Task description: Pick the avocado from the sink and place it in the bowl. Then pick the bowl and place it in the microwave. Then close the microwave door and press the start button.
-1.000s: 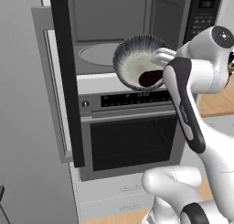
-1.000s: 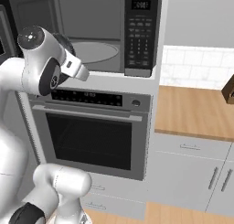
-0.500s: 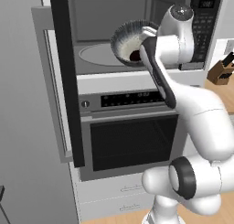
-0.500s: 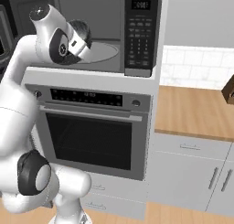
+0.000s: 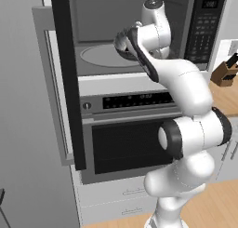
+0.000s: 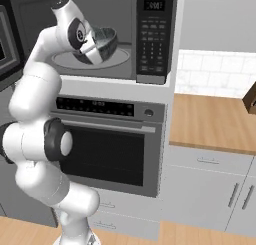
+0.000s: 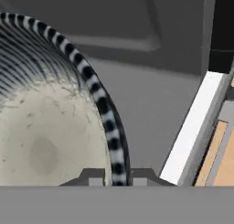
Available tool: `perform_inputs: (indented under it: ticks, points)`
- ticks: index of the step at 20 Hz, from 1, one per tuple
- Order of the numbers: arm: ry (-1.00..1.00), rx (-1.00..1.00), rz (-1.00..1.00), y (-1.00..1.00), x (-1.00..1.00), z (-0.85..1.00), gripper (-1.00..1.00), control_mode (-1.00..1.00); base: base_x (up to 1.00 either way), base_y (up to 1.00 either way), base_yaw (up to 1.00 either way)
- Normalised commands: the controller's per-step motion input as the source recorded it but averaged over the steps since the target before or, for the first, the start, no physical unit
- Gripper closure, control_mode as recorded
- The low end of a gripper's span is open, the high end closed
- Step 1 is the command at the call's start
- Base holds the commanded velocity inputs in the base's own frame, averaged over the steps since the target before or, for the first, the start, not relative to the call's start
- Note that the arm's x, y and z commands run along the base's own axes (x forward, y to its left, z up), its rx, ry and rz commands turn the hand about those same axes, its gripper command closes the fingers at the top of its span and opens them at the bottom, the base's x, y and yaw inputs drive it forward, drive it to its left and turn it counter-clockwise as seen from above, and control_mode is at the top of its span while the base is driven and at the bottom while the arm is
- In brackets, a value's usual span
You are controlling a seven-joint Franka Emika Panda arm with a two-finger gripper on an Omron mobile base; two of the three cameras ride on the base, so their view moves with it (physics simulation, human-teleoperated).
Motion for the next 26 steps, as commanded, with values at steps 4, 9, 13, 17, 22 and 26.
perform_inputs:
  ticks: [4, 9, 13, 17, 22, 26]
  points:
    - [0.04, 0.21, -0.22, 0.31, 0.72, -0.28, 1.00, -1.00, 0.00, 0.00, 0.00]
    - [0.00, 0.13, -0.09, 0.44, 0.29, -0.10, 1.00, -1.00, 0.00, 0.00, 0.00]
    - [-0.04, 0.07, -0.03, 0.26, -0.04, -0.24, -1.00, -1.00, 0.00, 0.00, 0.00]
    - [-0.16, 0.07, -0.05, -0.03, -0.18, -0.05, -1.00, -1.00, 0.00, 0.00, 0.00]
    - [-0.34, 0.10, -0.02, -0.10, -0.68, -0.02, -1.00, -1.00, 0.00, 0.00, 0.00]
    - [-0.44, 0.06, 0.00, -0.09, -1.00, -0.42, -1.00, -1.00, 0.00, 0.00, 0.00]
